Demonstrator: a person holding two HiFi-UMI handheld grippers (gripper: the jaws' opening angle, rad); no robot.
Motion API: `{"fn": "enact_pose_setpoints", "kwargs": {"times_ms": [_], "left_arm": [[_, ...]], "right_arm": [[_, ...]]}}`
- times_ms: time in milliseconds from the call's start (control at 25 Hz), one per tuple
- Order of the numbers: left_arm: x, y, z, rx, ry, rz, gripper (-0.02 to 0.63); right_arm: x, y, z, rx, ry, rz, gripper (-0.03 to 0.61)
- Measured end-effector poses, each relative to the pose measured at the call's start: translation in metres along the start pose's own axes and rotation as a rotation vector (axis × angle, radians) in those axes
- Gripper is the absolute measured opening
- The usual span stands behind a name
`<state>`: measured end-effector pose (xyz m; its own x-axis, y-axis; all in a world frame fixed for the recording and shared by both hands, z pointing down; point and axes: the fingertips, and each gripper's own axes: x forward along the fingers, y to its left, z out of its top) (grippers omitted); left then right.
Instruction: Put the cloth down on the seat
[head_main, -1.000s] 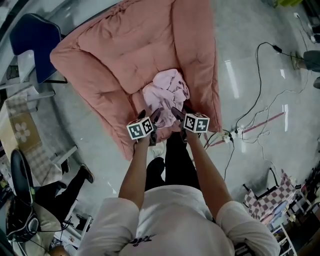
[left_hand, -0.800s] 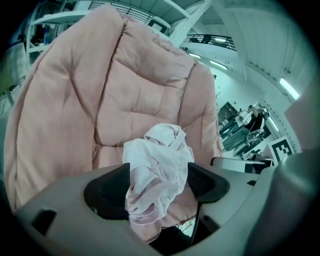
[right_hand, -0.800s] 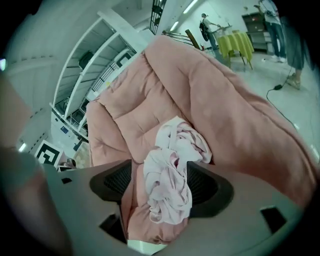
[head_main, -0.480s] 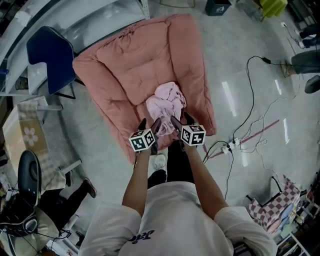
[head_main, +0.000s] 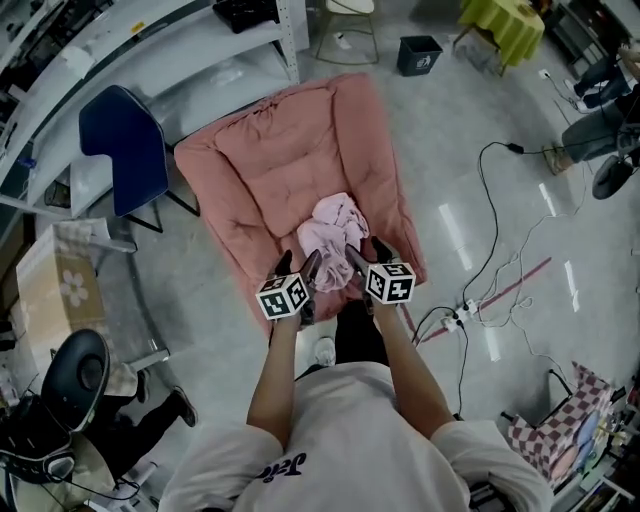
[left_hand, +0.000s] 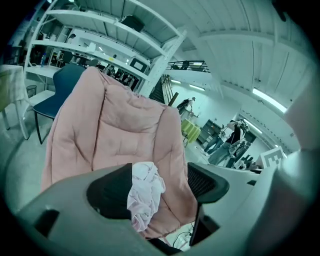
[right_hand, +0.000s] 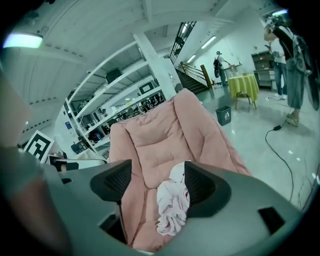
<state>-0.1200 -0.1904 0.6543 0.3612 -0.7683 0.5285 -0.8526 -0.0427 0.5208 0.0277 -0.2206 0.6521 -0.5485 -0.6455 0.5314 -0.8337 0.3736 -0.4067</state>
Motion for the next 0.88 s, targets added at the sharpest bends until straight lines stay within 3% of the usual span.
{"fn": "enact_pose_setpoints", "kwargs": {"times_ms": [320, 520, 880], "left_arm": [[-0.032, -0.023, 0.027, 0.069, -0.049, -0.058, 0.356], [-0.052, -0.034, 0.049, 0.163, -0.1, -0.06, 0.342], [-0.094, -0.058, 0.094, 0.293, -0.221, -0.061, 0.291]], "right_arm": [[-0.038, 0.04, 0.043, -0.104, -0.095, 0.03, 0.336], [-0.053, 0.057, 0.062, -0.18, -0.149, 0.007, 0.336], [-0.088, 0.083, 0.115, -0.193, -0.299, -0.011, 0.336]]}}
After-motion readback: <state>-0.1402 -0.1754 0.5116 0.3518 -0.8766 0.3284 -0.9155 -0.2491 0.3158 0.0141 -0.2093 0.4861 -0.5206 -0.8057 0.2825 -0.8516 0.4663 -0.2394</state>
